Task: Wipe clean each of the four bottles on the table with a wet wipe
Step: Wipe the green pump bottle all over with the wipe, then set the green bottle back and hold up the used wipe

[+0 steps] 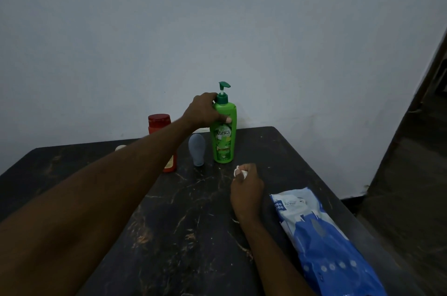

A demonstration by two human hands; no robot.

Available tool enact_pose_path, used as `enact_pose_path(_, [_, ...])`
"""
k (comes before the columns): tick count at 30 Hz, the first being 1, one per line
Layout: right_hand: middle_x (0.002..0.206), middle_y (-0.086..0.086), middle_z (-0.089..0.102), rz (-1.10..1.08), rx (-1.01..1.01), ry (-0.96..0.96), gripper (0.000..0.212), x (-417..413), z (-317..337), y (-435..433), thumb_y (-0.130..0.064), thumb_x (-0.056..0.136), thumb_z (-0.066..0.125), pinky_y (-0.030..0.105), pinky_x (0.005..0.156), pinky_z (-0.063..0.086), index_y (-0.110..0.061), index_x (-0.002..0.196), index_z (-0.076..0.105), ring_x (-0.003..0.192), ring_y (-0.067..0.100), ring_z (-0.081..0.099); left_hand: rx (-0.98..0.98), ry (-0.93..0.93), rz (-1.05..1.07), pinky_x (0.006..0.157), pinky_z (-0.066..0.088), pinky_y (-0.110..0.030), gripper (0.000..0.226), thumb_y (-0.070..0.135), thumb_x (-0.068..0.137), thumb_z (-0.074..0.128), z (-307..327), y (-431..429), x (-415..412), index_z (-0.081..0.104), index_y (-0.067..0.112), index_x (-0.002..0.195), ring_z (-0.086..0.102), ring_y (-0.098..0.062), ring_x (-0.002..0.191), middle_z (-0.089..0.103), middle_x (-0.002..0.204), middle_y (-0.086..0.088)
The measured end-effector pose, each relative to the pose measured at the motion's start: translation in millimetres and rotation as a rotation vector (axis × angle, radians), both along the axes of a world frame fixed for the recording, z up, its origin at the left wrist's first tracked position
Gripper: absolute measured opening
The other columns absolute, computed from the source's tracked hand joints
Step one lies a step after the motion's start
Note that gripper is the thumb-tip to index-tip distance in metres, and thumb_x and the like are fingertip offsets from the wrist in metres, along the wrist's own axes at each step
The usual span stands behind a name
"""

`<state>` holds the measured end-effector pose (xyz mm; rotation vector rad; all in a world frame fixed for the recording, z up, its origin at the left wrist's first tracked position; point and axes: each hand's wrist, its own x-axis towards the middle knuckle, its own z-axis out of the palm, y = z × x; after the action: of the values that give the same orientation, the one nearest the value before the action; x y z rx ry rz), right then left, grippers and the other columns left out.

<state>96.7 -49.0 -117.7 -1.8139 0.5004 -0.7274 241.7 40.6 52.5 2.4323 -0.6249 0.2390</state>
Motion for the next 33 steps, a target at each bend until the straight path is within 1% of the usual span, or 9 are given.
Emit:
enact_pose_path(5, [0.098,0.004,0.065,0.0,0.016,0.019,0.006,0,-1,0,-0.018,0.097,0.054,0.033,0.074,0.057,-0.017,0.102,0.057,0.088,0.016,0.065,0.009,-0.002,0.0,0.091,0.056,-0.041,0.069,0.042,0.066,0.093,-1,-3,4,0.064,0.014,0.123,0.064,-0.026,0.106,0.069,0.119,-0.007])
enact_pose_path(13, [0.097,0.002,0.064,0.008,0.043,0.007,0.007,-1,-1,0,-0.02,0.097,0.054,0.028,0.071,0.057,-0.018,0.101,0.06,0.085,0.011,0.064,0.006,0.05,0.02,0.086,0.059,-0.041,0.072,0.038,0.066,0.095,3,-4,2,0.062,0.013,0.125,0.064,-0.028,0.108,0.067,0.119,-0.009])
enact_pose_path(17, [0.095,-0.002,0.065,0.013,0.02,-0.02,0.008,-3,-1,0,-0.017,0.094,0.06,0.026,0.074,0.055,-0.018,0.1,0.065,0.087,0.01,0.064,0.044,0.048,0.057,0.081,0.05,-0.032,0.076,0.041,0.068,0.093,3,-5,-6,0.057,0.01,0.128,0.058,-0.022,0.103,0.065,0.123,-0.01])
enact_pose_path(21, [0.098,-0.002,0.067,0.03,0.039,-0.002,0.016,-11,8,0,-0.011,0.09,0.063,0.022,0.076,0.052,-0.016,0.104,0.068,0.091,0.012,0.064,0.009,0.023,0.138,0.08,0.042,-0.031,0.085,0.042,0.07,0.091,7,1,-31,0.049,0.004,0.134,0.055,-0.025,0.108,0.06,0.129,-0.015])
enact_pose_path(25, [0.103,-0.003,0.07,0.044,0.172,0.009,0.023,-29,23,1,-0.01,0.091,0.058,0.008,0.066,0.042,-0.016,0.11,0.07,0.091,0.009,0.064,-0.062,-0.177,0.195,0.073,0.042,-0.032,0.063,0.044,0.075,0.087,3,15,-76,0.057,0.005,0.115,0.06,-0.025,0.098,0.064,0.108,-0.013])
enact_pose_path(27, [0.109,-0.004,0.069,0.093,0.254,-0.021,0.028,-42,33,2,-0.013,0.092,0.055,0.015,0.074,0.05,-0.018,0.116,0.068,0.095,0.008,0.064,-0.091,-0.222,0.152,0.067,0.042,-0.029,0.05,0.042,0.078,0.085,-2,23,-107,0.062,0.01,0.107,0.062,-0.022,0.091,0.066,0.099,-0.008])
enact_pose_path(29, [0.113,-0.003,0.07,0.154,0.319,-0.059,0.032,-56,44,3,-0.016,0.094,0.049,0.029,0.083,0.056,-0.02,0.12,0.067,0.096,0.009,0.066,-0.14,-0.167,0.083,0.061,0.043,-0.022,0.041,0.039,0.081,0.083,-5,33,-141,0.064,0.012,0.106,0.064,-0.015,0.083,0.067,0.094,-0.003])
enact_pose_path(32, [0.113,-0.007,0.068,0.238,0.364,-0.14,0.031,-85,67,1,-0.01,0.097,0.048,0.016,0.076,0.053,-0.019,0.119,0.069,0.094,0.008,0.066,-0.199,-0.036,-0.002,0.064,0.047,-0.017,0.042,0.035,0.082,0.083,-13,47,-183,0.069,0.012,0.114,0.068,-0.012,0.086,0.071,0.099,-0.002])
enact_pose_path(33, [0.112,-0.008,0.068,0.259,0.34,-0.166,0.031,-97,74,0,-0.008,0.097,0.051,0.015,0.076,0.053,-0.02,0.119,0.069,0.095,0.008,0.066,-0.208,-0.002,-0.021,0.068,0.049,-0.017,0.044,0.035,0.083,0.083,-16,51,-194,0.069,0.014,0.118,0.068,-0.011,0.09,0.072,0.102,-0.001])
